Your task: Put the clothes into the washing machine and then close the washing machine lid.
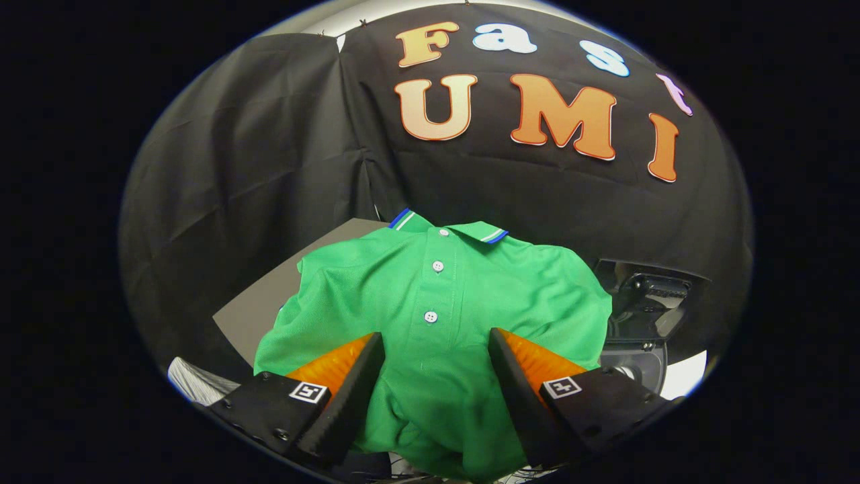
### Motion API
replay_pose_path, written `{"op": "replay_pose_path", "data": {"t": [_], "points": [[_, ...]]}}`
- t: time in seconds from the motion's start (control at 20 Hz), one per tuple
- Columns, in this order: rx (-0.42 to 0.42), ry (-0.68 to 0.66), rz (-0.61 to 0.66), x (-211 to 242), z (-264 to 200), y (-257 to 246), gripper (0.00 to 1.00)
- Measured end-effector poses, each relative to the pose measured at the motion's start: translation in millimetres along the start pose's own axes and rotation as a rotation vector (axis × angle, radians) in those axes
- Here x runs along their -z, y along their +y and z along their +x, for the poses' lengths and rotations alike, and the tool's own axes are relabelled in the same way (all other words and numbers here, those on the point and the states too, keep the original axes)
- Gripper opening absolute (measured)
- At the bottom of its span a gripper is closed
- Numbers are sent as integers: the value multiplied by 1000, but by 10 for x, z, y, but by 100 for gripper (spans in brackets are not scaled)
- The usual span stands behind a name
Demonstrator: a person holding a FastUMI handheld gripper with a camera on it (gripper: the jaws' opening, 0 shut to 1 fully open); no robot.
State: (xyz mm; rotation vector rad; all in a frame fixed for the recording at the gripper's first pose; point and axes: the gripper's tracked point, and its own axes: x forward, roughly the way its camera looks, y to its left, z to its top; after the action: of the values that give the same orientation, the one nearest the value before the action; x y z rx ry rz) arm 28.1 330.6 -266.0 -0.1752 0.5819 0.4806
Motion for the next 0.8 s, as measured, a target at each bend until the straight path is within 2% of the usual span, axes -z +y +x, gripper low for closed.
{"op": "replay_pose_path", "data": {"t": [0.05, 0.2, 0.4, 0.55, 0.6, 0.65, 0.8], "points": [[-9, -1, 2, 3, 2, 8, 100], [-44, 2, -26, 21, 3, 41, 91], [-88, -14, -31, 3, -53, 15, 50], [-132, 1, -6, -1, -56, -15, 36], [-142, 4, 2, 2, -63, -32, 36], [-153, 7, 12, 1, -79, -53, 30], [-170, 10, 39, -13, -154, -132, 25]]}}
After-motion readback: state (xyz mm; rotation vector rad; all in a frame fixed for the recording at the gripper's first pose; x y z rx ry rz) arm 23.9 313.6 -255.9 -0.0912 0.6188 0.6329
